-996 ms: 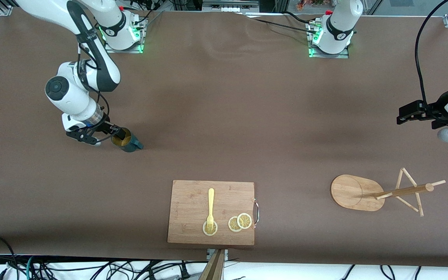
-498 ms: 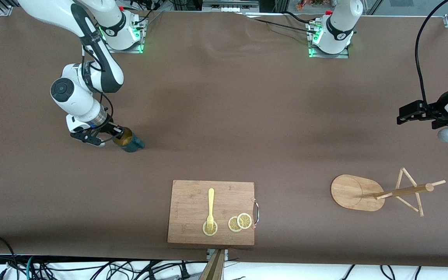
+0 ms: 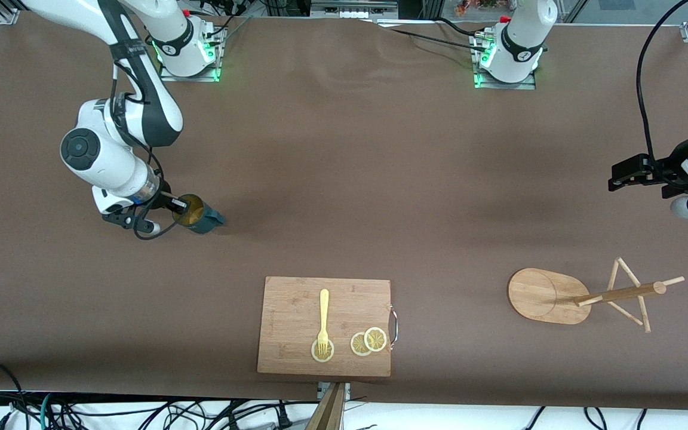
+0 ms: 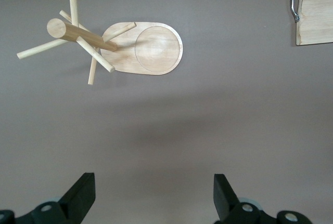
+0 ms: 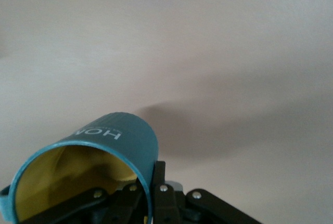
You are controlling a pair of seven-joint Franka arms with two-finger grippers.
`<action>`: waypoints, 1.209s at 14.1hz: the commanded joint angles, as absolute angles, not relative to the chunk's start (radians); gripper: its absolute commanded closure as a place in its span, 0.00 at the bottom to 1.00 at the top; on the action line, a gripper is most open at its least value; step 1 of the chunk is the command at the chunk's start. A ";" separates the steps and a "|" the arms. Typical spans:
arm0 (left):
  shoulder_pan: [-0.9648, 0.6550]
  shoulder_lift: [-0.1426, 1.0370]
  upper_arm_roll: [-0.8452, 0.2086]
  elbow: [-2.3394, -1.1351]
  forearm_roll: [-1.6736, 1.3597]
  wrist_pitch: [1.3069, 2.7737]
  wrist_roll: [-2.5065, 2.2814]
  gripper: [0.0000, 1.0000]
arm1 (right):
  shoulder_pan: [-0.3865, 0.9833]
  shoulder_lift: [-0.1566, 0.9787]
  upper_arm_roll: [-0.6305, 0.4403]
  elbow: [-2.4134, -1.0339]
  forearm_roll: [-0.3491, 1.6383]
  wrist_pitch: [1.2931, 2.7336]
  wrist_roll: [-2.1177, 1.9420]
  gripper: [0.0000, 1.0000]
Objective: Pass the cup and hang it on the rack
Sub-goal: 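Carry the mug toward table center while the left gripper approaches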
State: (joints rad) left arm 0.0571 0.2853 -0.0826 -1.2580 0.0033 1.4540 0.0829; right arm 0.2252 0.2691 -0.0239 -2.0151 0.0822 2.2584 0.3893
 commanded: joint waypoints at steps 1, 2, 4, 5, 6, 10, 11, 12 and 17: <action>0.032 0.307 -0.083 -1.238 -0.021 1.447 0.078 0.00 | 0.296 0.308 -0.020 -1.823 0.083 2.099 0.397 1.00; 0.029 0.310 -0.083 -1.242 -0.023 1.447 0.081 0.00 | 0.325 0.337 -0.018 -1.765 0.083 2.070 0.393 1.00; 0.029 0.310 -0.083 -1.243 -0.025 1.448 0.086 0.00 | 0.400 0.389 -0.018 -1.677 0.084 2.027 0.400 1.00; 0.029 0.310 -0.081 -1.247 -0.025 1.448 0.086 0.00 | 0.438 0.417 -0.018 -1.637 0.092 2.026 0.406 1.00; 0.028 0.301 -0.081 -1.255 -0.025 1.445 0.078 0.00 | 0.486 0.439 -0.018 -1.609 0.086 2.026 0.410 1.00; 0.025 0.270 -0.081 -1.302 -0.035 1.440 0.101 0.00 | 0.636 0.576 -0.020 -1.481 0.083 2.031 0.446 1.00; 0.020 0.265 -0.081 -1.327 -0.058 1.440 0.127 0.00 | 0.661 0.609 -0.020 -1.444 0.081 2.034 0.516 1.00; 0.014 0.259 -0.081 -1.344 -0.073 1.439 0.176 0.00 | 0.696 0.644 -0.020 -1.415 0.080 2.040 0.591 1.00; 0.014 0.253 -0.080 -1.385 -0.104 1.408 0.631 0.00 | 0.831 0.776 -0.026 -1.348 0.015 2.129 0.804 1.00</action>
